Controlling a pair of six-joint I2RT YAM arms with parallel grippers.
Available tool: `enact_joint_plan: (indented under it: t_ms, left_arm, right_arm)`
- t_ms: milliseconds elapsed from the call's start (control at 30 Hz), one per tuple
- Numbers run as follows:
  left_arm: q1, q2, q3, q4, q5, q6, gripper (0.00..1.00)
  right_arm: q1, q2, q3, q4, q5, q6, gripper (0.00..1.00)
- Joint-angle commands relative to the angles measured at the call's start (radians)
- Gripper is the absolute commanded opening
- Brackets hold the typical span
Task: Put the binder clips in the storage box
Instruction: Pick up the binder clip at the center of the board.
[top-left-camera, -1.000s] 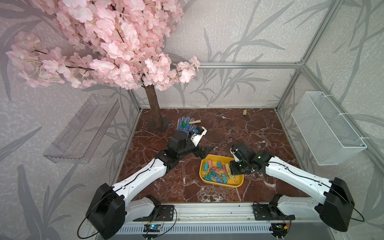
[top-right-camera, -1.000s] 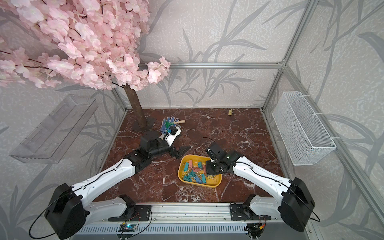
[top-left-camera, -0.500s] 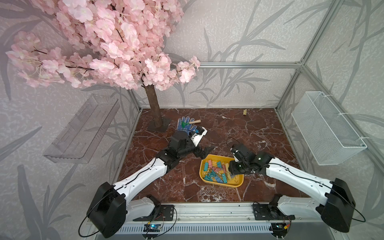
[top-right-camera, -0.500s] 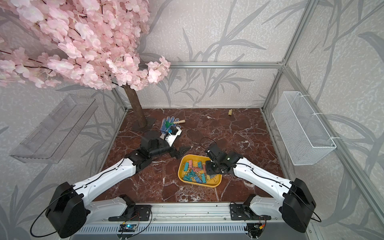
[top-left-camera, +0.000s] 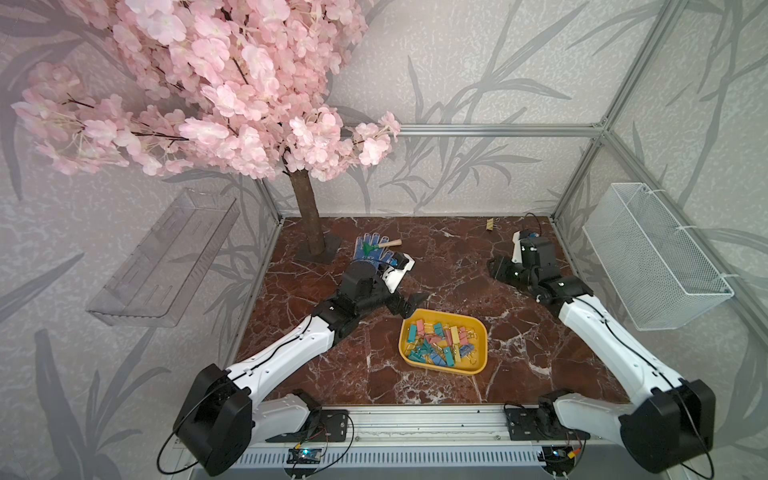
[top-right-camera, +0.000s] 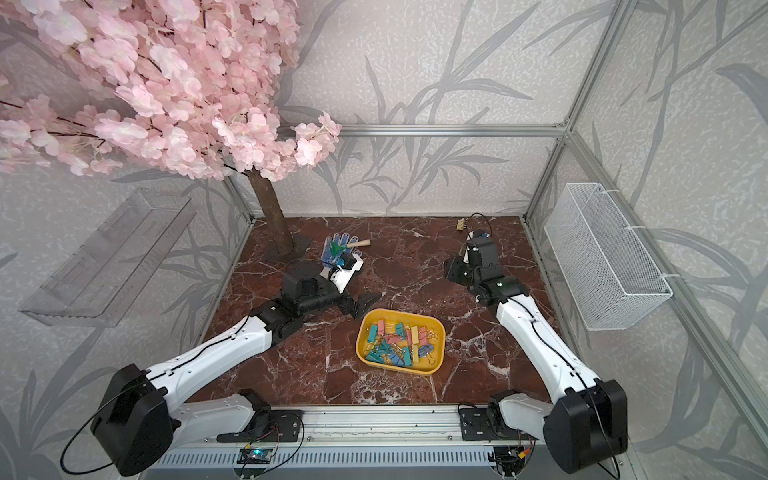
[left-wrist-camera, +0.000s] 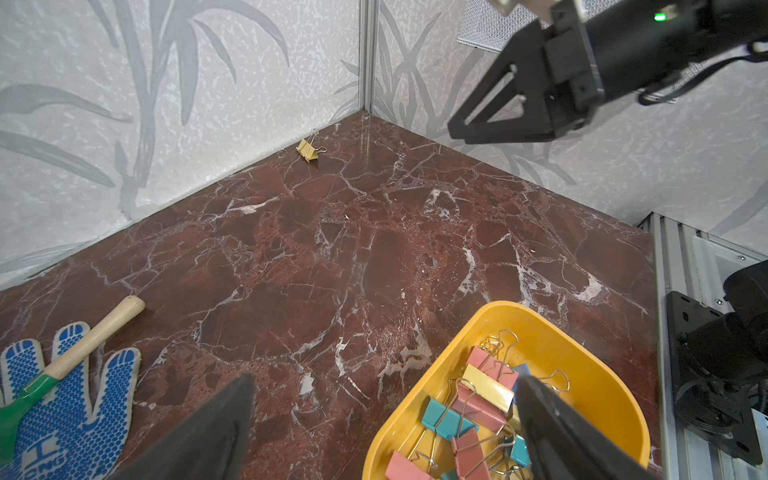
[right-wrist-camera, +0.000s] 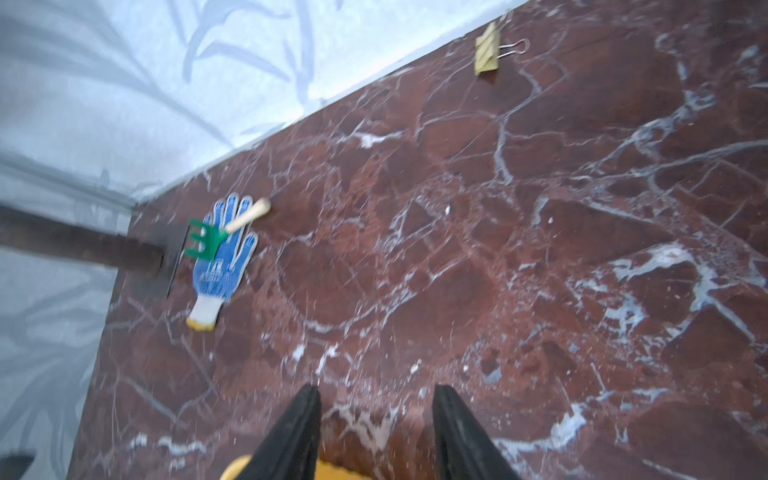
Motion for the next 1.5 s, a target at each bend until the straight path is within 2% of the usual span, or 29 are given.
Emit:
enact_joint_plan:
  t_ms: [0, 267, 433, 667, 800, 867, 967, 1100, 1200, 1233, 1467]
  left_arm:
    - [-0.004, 0.007, 0.013, 0.0, 0.0, 0.002, 1.0]
    - [-0.004, 0.014, 0.013, -0.002, -0.005, 0.008, 1.0]
    - [-0.004, 0.019, 0.015, -0.003, -0.005, 0.01, 1.0]
    - [-0.003, 0.04, 0.017, 0.0, 0.01, 0.002, 1.0]
    - [-0.001, 0.046, 0.019, -0.004, 0.005, 0.006, 1.0]
    - [-0.001, 0.048, 0.019, -0.004, 0.006, 0.008, 1.0]
    - [-0.003, 0.046, 0.021, -0.003, 0.009, 0.005, 1.0]
    - [-0.002, 0.043, 0.019, -0.004, 0.011, 0.005, 1.0]
    - [-0.003, 0.045, 0.019, -0.002, 0.007, 0.007, 1.0]
    - [-0.002, 0.045, 0.019, -0.003, 0.006, 0.009, 1.0]
    - [0.001, 0.044, 0.02, -0.002, 0.006, 0.008, 1.0]
  right_arm:
    - [-0.077, 0.156, 0.098, 0.142, -0.05, 0.07, 0.48]
    - [-0.157, 0.638, 0.514, 0.121, 0.019, 0.061, 0.48]
    - [-0.2, 0.914, 0.8, 0.062, 0.005, 0.097, 0.48]
    - [-0.226, 1.29, 1.328, -0.168, -0.031, 0.08, 0.48]
    - [-0.228, 1.434, 1.582, -0.279, -0.011, 0.092, 0.49]
    - [-0.233, 1.465, 1.624, -0.288, -0.002, 0.106, 0.49]
    - [-0.242, 1.474, 1.603, -0.252, -0.015, 0.138, 0.49]
    - [-0.253, 1.486, 1.579, -0.21, -0.056, 0.187, 0.19]
    - [-0.256, 1.492, 1.586, -0.201, -0.073, 0.196, 0.03]
    - [-0.256, 1.49, 1.587, -0.199, -0.076, 0.197, 0.0]
    - [-0.249, 1.41, 1.512, -0.19, -0.13, 0.192, 0.0]
